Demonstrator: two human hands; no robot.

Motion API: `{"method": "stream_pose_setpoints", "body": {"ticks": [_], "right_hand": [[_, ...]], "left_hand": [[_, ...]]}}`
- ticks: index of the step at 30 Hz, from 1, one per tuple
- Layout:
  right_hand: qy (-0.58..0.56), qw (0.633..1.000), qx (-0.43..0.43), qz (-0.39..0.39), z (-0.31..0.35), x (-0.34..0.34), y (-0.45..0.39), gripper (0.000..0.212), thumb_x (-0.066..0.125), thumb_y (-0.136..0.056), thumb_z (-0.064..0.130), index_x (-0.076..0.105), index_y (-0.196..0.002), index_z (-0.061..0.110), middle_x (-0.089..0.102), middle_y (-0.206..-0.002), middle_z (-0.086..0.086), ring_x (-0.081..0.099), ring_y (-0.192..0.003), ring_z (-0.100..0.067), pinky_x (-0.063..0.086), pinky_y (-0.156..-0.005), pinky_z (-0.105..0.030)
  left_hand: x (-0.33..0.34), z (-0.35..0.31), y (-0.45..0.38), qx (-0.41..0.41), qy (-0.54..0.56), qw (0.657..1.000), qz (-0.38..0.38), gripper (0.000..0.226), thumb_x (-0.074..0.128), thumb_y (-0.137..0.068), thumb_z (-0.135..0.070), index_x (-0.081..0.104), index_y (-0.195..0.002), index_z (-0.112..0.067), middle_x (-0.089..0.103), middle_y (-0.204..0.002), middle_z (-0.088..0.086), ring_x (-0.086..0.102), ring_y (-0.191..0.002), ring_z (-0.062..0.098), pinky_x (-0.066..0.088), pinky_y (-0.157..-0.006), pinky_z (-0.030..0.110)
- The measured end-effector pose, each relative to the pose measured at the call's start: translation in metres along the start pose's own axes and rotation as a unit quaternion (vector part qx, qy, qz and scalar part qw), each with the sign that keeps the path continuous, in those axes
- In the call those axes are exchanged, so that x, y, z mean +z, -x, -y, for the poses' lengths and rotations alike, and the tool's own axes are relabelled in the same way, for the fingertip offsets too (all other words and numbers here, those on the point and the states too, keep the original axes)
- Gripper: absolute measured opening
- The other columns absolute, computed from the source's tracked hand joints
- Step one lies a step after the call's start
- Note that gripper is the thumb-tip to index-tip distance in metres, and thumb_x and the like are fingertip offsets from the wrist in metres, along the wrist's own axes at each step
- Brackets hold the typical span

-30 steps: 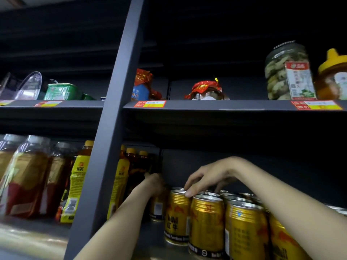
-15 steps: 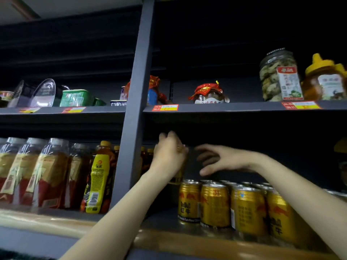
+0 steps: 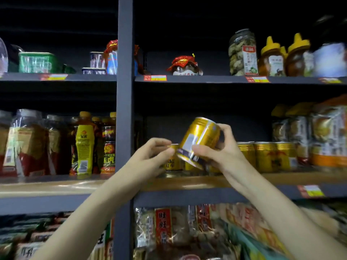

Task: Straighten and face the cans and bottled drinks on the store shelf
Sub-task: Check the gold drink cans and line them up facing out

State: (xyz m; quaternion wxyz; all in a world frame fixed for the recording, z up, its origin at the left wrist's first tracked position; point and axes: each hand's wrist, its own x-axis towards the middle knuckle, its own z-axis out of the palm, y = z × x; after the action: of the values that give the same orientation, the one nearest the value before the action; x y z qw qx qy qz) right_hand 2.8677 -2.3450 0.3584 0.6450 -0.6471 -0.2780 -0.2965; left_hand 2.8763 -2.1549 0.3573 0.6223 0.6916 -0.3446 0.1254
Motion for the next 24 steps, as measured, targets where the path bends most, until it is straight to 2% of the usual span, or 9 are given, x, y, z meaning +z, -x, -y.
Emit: {"method": "stream_pose_setpoints", "body": {"ticks": [2, 5, 10, 13, 15, 18, 20, 22, 24], "right_hand": [[-0.038, 0.997, 0.031, -0.058, 0.003, 0.006, 0.004, 0.077, 0.081, -0.05, 0.033, 0.042, -0.115, 0.023, 0.064, -0.105, -0.005, 0.069, -0.087, -0.015, 0.055, -0.068, -0.03], [-0.056, 0.993, 0.049, -0.095, 0.008, 0.018, 0.01, 0.068, 0.074, -0.06, 0.039, 0.04, -0.116, 0.019, 0.062, -0.111, -0.009, 0.07, -0.088, -0.015, 0.057, -0.065, -0.027], [-0.083, 0.989, 0.068, -0.099, 0.014, 0.026, 0.014, 0.046, 0.059, -0.076, 0.047, 0.042, -0.109, 0.019, 0.061, -0.108, -0.011, 0.069, -0.092, -0.02, 0.056, -0.066, -0.029], [-0.079, 0.99, 0.09, -0.068, 0.022, 0.02, 0.014, 0.03, 0.055, -0.088, 0.04, 0.046, -0.1, 0.015, 0.064, -0.104, -0.011, 0.067, -0.092, -0.018, 0.058, -0.073, -0.031], [-0.094, 0.985, 0.139, -0.04, 0.027, 0.014, 0.016, 0.023, 0.055, -0.091, 0.036, 0.052, -0.097, 0.014, 0.067, -0.106, -0.012, 0.068, -0.095, -0.022, 0.057, -0.08, -0.035], [-0.187, 0.959, 0.21, -0.034, 0.034, 0.011, 0.019, 0.023, 0.06, -0.088, 0.036, 0.059, -0.102, 0.017, 0.07, -0.098, -0.017, 0.07, -0.091, -0.027, 0.058, -0.071, -0.033], [-0.217, 0.949, 0.221, -0.059, 0.037, 0.013, 0.017, 0.025, 0.064, -0.085, 0.032, 0.058, -0.104, 0.016, 0.069, -0.098, -0.016, 0.068, -0.091, -0.027, 0.059, -0.068, -0.034], [-0.25, 0.942, 0.207, -0.081, 0.035, 0.015, 0.014, 0.037, 0.069, -0.081, 0.025, 0.055, -0.111, 0.01, 0.067, -0.104, -0.018, 0.068, -0.093, -0.029, 0.06, -0.071, -0.038], [-0.271, 0.944, 0.172, -0.081, 0.031, 0.015, 0.012, 0.053, 0.073, -0.072, 0.019, 0.05, -0.118, 0.006, 0.066, -0.108, -0.021, 0.069, -0.094, -0.032, 0.058, -0.078, -0.043]], "left_hand": [[0.007, 0.005, 0.013, -0.025, 0.043, 0.998, 0.048, 0.031, 0.064, -0.083, -0.032, 0.055, -0.113, -0.028, 0.067, -0.109, -0.002, 0.064, -0.102, 0.011, 0.052, -0.092, 0.034], [0.02, 0.003, 0.018, 0.007, 0.004, 1.0, 0.023, 0.058, 0.075, -0.067, -0.048, 0.045, -0.116, -0.037, 0.064, -0.111, -0.004, 0.065, -0.099, 0.011, 0.053, -0.087, 0.033], [0.029, 0.001, 0.021, 0.058, 0.055, 0.995, -0.057, 0.062, 0.082, -0.06, -0.038, 0.044, -0.108, -0.031, 0.063, -0.108, 0.001, 0.069, -0.087, 0.012, 0.057, -0.079, 0.035], [0.026, 0.0, 0.018, 0.112, 0.045, 0.988, -0.094, 0.057, 0.083, -0.065, -0.029, 0.046, -0.108, -0.036, 0.061, -0.108, -0.003, 0.067, -0.09, 0.01, 0.057, -0.074, 0.03], [0.02, -0.001, 0.014, 0.169, -0.008, 0.98, -0.103, 0.057, 0.077, -0.073, -0.016, 0.046, -0.115, -0.038, 0.059, -0.111, -0.007, 0.063, -0.097, 0.005, 0.054, -0.076, 0.023], [0.01, -0.005, 0.011, 0.231, -0.129, 0.964, -0.039, 0.067, 0.068, -0.07, -0.011, 0.043, -0.127, -0.036, 0.051, -0.122, -0.013, 0.051, -0.114, 0.001, 0.049, -0.084, 0.015], [0.005, -0.008, 0.008, 0.235, -0.143, 0.961, 0.004, 0.069, 0.066, -0.072, -0.002, 0.042, -0.128, -0.035, 0.05, -0.124, -0.015, 0.049, -0.117, -0.002, 0.047, -0.084, 0.012], [0.004, -0.01, 0.004, 0.207, -0.107, 0.972, 0.008, 0.068, 0.067, -0.079, 0.002, 0.041, -0.126, -0.038, 0.049, -0.125, -0.018, 0.054, -0.112, -0.004, 0.049, -0.082, 0.013], [0.006, -0.012, 0.003, 0.133, -0.001, 0.991, 0.003, 0.064, 0.07, -0.078, -0.012, 0.039, -0.127, -0.038, 0.053, -0.123, -0.013, 0.062, -0.104, 0.005, 0.053, -0.082, 0.02]]}}
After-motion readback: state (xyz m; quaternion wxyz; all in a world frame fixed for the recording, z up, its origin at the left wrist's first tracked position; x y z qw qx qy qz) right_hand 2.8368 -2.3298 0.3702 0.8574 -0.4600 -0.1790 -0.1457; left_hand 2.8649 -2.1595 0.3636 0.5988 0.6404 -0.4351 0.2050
